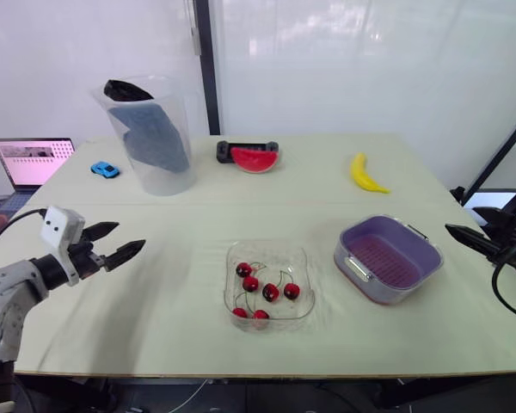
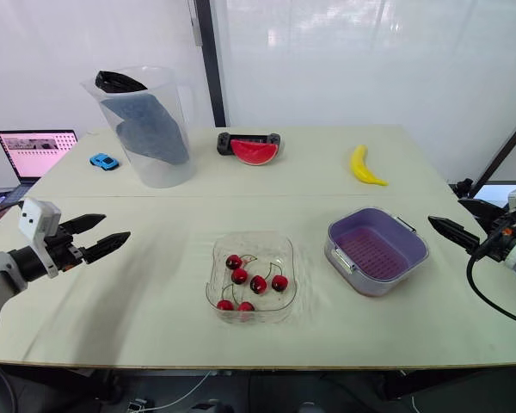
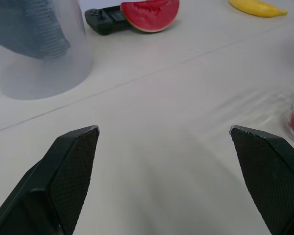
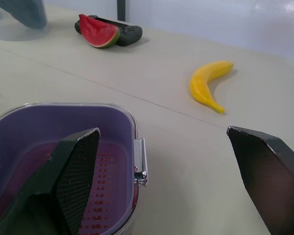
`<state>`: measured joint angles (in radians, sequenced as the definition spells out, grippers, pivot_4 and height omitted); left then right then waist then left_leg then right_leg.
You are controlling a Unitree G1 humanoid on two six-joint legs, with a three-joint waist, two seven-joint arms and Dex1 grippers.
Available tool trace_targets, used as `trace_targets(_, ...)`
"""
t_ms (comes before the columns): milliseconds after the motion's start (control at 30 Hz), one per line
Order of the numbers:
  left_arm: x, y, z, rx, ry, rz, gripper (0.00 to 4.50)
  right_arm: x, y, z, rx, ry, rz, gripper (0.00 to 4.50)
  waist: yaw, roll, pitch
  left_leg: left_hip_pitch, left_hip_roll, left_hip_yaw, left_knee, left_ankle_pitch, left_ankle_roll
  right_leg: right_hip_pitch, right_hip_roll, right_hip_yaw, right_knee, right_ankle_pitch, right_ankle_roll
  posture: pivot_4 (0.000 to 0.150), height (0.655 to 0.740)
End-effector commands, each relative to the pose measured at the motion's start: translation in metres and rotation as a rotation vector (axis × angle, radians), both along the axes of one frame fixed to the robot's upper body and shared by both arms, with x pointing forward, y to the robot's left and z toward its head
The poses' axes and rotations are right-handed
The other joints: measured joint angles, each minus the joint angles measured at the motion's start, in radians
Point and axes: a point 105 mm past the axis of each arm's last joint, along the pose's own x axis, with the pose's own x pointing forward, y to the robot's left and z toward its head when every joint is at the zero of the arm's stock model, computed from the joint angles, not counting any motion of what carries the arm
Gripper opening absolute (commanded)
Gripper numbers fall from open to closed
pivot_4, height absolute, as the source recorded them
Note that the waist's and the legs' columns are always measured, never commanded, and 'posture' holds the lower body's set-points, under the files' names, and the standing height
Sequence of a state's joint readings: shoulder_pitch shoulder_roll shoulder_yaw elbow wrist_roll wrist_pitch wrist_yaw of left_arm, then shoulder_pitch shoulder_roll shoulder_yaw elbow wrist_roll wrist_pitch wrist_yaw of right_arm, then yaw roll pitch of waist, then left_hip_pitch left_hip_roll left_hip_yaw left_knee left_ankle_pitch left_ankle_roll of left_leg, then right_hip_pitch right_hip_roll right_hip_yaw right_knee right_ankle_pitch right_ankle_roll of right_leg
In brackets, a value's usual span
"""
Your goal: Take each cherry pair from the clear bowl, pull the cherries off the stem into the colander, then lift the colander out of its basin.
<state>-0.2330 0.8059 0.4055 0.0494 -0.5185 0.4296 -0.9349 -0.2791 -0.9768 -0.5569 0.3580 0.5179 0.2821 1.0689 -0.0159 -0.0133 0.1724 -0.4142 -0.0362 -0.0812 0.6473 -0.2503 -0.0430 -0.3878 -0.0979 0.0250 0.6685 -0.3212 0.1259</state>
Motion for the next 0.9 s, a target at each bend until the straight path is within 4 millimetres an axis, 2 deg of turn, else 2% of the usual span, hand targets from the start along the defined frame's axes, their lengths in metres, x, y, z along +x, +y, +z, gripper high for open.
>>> trace_targets(33,-0.002,0.001,0.014,0.036,-0.041,-0.023,4.5,-0.004,-0.002,0.01,-0.01,-0.051,-0.002,4.46,0.0,0.0,0.0,0.0,0.0,0.0,0.0,0.0,0.0,0.0,0.0,0.0,0.0,0.0,0.0,0.15,0.74)
trace_targets(433,-0.006,-0.004,0.011,0.022,-0.04,-0.054,4.5,-0.003,0.004,0.01,-0.026,-0.044,0.014,4.46,0.0,0.0,0.0,0.0,0.0,0.0,0.0,0.0,0.0,0.0,0.0,0.0,0.0,0.0,0.0,0.15,0.74)
trace_targets(567,-0.013,-0.009,0.014,0.0,-0.039,-0.118,4.5,-0.006,0.009,0.012,-0.016,-0.005,0.05,4.46,0.0,0.0,0.0,0.0,0.0,0.0,0.0,0.0,0.0,0.0,0.0,0.0,0.0,0.0,0.0,0.15,0.74)
trace_targets(633,-0.015,-0.013,0.018,-0.016,-0.02,-0.168,4.5,-0.014,0.031,0.015,-0.032,0.07,0.168,4.46,0.002,0.002,0.001,0.0,0.0,0.0,0.0,0.0,0.0,0.0,0.0,0.0,0.0,0.0,0.0,0.15,0.74)
trace_targets(667,-0.017,-0.026,0.029,-0.02,-0.017,-0.236,4.5,-0.016,0.054,0.028,0.001,0.08,0.247,4.46,0.001,0.002,0.001,0.0,0.001,0.0,0.0,0.0,0.0,0.0,0.0,0.0,0.0,0.0,0.0,0.15,0.74)
trace_targets(767,-0.031,-0.067,0.059,-0.019,-0.012,-0.449,4.5,-0.029,0.115,0.041,-0.127,0.153,0.43,4.46,-0.001,0.003,0.002,0.0,0.003,-0.001,0.001,0.0,0.0,0.0,0.0,0.0,0.001,0.0,0.0,0.15,0.74)
trace_targets(900,-0.05,-0.091,0.066,0.022,0.01,-0.631,4.5,-0.044,0.165,0.055,-0.215,0.141,0.565,4.46,-0.001,0.004,0.001,0.0,0.003,-0.001,0.0,-0.001,0.001,0.001,0.0,-0.001,-0.001,0.0,0.0,0.15,0.74)
